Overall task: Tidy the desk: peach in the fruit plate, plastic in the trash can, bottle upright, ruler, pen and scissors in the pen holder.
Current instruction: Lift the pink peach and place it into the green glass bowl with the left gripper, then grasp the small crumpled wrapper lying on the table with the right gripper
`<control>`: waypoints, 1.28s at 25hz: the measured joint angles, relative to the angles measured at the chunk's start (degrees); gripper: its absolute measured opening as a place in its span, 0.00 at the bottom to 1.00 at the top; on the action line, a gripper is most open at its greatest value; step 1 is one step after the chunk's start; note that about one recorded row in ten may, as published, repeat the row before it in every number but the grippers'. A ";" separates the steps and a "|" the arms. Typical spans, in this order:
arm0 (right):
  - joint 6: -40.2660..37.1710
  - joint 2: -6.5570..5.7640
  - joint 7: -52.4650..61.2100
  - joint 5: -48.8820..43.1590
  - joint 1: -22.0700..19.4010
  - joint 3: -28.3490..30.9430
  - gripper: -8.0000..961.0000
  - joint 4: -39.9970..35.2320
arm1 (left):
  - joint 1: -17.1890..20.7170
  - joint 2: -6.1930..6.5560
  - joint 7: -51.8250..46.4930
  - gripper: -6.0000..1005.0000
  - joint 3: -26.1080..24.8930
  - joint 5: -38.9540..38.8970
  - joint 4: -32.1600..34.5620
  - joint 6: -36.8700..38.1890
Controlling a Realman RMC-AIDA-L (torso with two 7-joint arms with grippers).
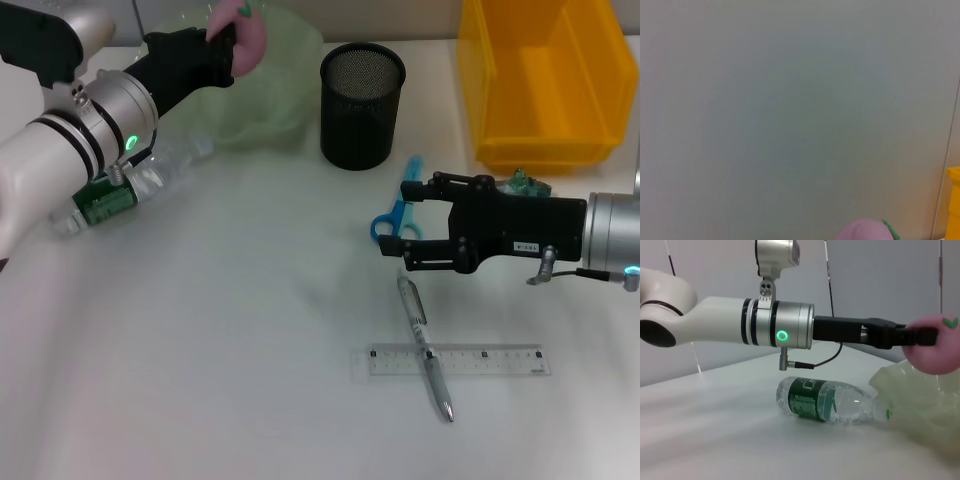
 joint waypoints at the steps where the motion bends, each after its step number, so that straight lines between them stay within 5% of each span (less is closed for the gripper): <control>1: 0.00 -0.01 0.00 -0.01 0.07 0.00 0.77 0.00 | 0.10 0.00 0.06 0.10 0.00 0.00 0.00 0.27; 15: 0.00 -0.01 -0.19 -0.16 0.11 0.00 0.77 -0.04 | 0.47 0.00 0.01 0.10 -2.55 0.00 -0.58 1.10; 32: 0.45 0.08 -0.25 -0.36 -0.09 0.00 0.76 0.23 | 0.28 0.00 -0.02 0.79 -2.49 0.12 -0.71 0.97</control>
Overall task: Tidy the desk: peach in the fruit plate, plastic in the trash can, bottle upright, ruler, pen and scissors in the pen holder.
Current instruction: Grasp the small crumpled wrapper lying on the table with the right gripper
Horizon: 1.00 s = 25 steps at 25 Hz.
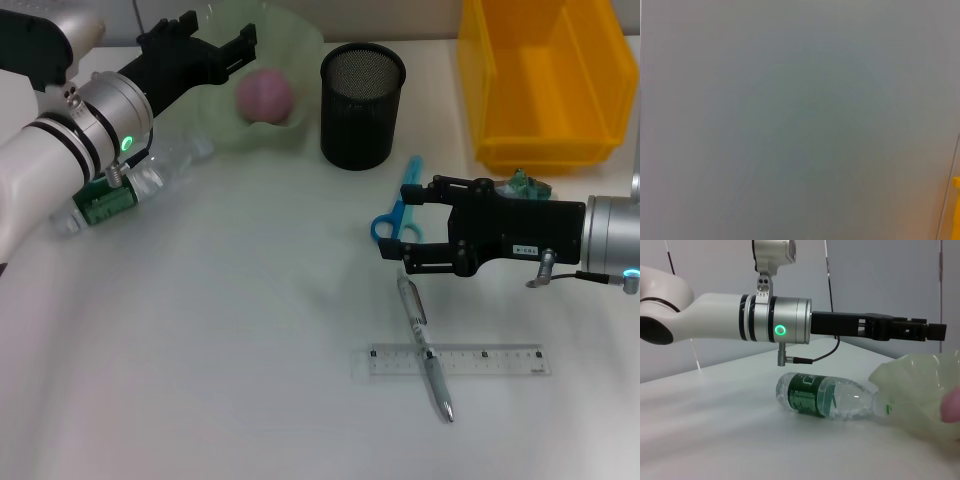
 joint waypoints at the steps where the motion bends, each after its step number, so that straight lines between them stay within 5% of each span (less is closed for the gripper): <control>1: 0.00 0.00 0.00 0.00 0.00 0.00 0.76 0.00 | 0.00 0.00 0.00 0.82 0.00 0.00 0.00 0.00; 18: 1.67 0.00 0.00 0.19 -0.16 0.00 0.76 0.06 | 1.44 0.02 -1.09 0.84 0.53 0.44 -0.04 5.19; 24: 1.58 -0.01 0.00 0.41 -0.26 0.44 0.76 0.19 | 6.50 0.46 -7.43 0.84 7.78 0.53 4.50 12.00; 25: 1.34 -0.01 0.00 0.44 -0.27 0.52 0.76 0.13 | 10.54 0.57 -10.63 0.84 12.26 0.54 8.95 14.12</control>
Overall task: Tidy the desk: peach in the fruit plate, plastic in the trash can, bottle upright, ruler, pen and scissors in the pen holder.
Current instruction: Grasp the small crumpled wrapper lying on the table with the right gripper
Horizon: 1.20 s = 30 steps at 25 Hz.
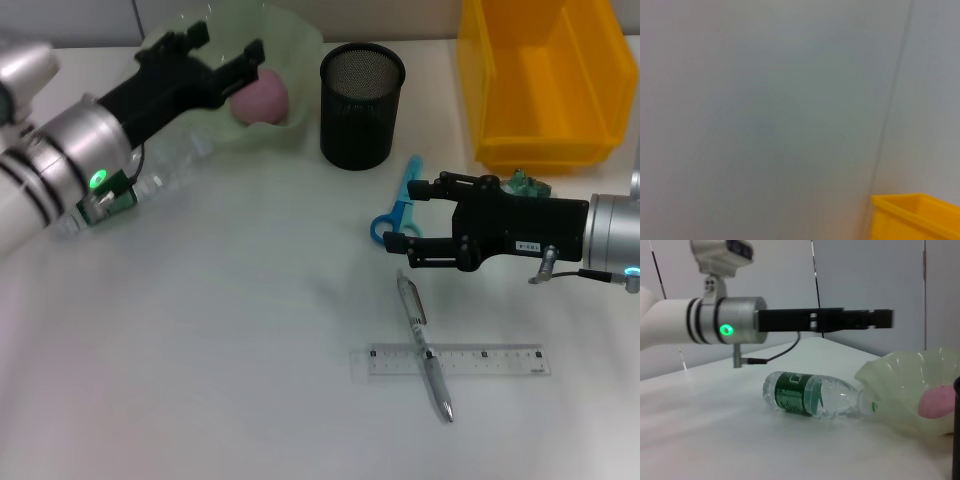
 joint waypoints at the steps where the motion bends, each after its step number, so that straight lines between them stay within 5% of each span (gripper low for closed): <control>1: 0.00 0.00 0.00 0.00 0.00 0.00 0.76 0.00 | 0.70 0.02 -0.52 0.84 0.68 0.00 0.81 0.29; 3: -0.29 0.00 0.08 0.10 0.00 0.06 0.76 -0.14 | 0.70 0.02 -0.52 0.84 0.68 0.00 0.81 0.29; 4: -0.38 0.00 0.22 0.13 0.00 0.08 0.76 -0.20 | 2.52 0.03 -1.53 0.84 1.82 0.00 2.77 1.19; 5: -0.45 0.00 0.34 0.18 0.00 0.09 0.76 -0.26 | 8.33 0.14 -3.84 0.84 3.32 0.00 7.56 4.40; 7: -0.51 0.00 0.41 0.41 0.02 0.09 0.75 -0.34 | 10.53 0.32 -4.31 0.84 3.35 0.01 8.45 6.18; 13: -1.34 0.00 0.51 1.61 0.04 0.10 0.75 -0.22 | 16.00 2.70 -5.10 0.84 3.51 4.30 8.85 14.39; 19: -2.03 0.00 1.42 2.74 0.04 0.19 0.75 -0.06 | 17.07 3.37 -5.83 0.84 3.10 8.18 8.19 16.41; 30: -1.53 0.00 1.45 3.15 0.01 0.18 0.75 0.23 | 16.01 1.08 -4.46 0.84 3.43 10.37 8.10 14.04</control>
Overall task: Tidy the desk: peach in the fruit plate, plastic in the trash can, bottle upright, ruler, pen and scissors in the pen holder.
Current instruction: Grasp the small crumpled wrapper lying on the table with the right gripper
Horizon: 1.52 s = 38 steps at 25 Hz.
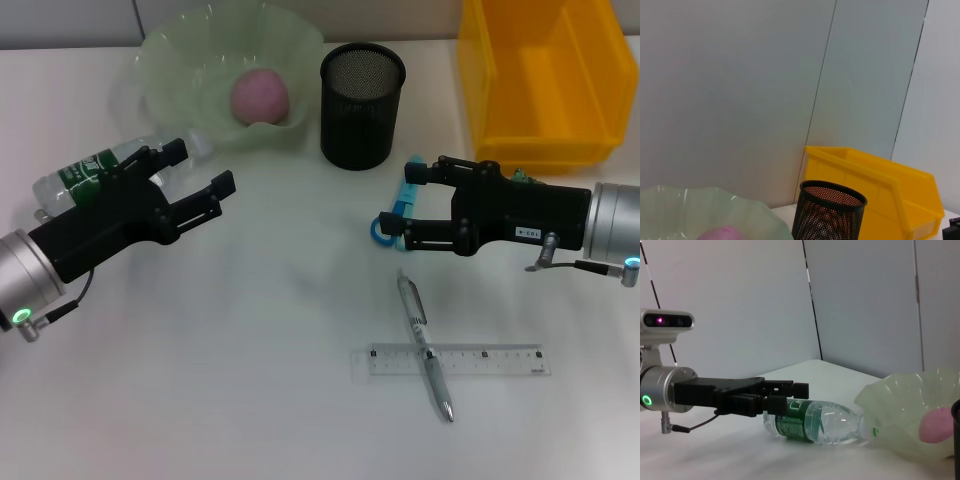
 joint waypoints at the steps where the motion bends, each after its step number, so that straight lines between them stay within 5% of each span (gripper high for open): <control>1: 0.00 0.00 0.00 0.00 0.00 0.00 0.75 0.00 | 0.00 0.00 0.00 0.84 0.00 0.00 0.00 0.00; 12: 0.09 0.00 0.00 0.02 -0.03 0.00 0.74 0.28 | -0.98 0.70 -1.58 0.84 0.07 0.85 0.19 -0.06; 26: 0.20 0.00 1.27 0.02 -0.25 0.18 0.74 0.25 | -1.49 4.14 -1.91 0.84 -0.46 18.61 5.84 8.66; 38: -0.28 0.00 2.99 0.02 -0.80 0.68 0.74 0.25 | -1.51 4.66 0.29 0.84 -0.04 19.66 5.53 9.81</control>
